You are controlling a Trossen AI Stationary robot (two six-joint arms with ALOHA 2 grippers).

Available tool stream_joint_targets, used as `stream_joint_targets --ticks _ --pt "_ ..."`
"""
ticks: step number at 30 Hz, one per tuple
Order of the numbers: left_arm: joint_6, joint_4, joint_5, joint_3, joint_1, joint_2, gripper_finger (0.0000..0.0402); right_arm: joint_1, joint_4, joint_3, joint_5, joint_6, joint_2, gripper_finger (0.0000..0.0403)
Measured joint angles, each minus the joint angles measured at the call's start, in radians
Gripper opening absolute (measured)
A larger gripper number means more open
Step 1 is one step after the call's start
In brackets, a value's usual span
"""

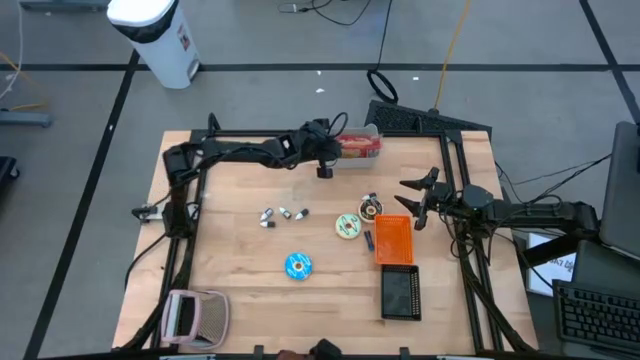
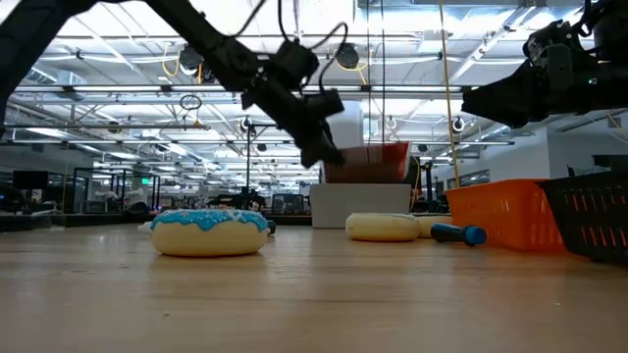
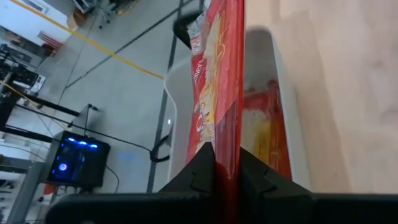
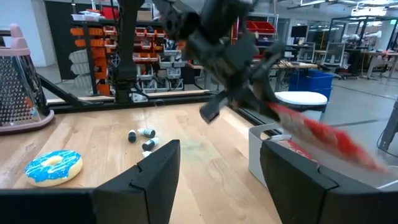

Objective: Pick & Place Food Item
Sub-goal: Stack the popcorn bag into the gray bin

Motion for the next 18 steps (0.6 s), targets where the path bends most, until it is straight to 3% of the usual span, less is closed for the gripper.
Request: stream_joint_targets --ticks 7,12,18 --pt "0.005 0.001 0.0 0.0 0.01 0.037 0.0014 0.0 0.0 0.0 0.0 0.0 0.0 0.021" --pt "0.021 0.0 -0.005 0.0 0.007 0.037 0.0058 0.0 0.0 0.0 0.0 0.0 0.0 0.021" --pt "0.049 0.0 -0.109 0.0 -0.002 0.037 0.0081 0.0 0.0 0.0 0.0 0.0 0.0 0.021"
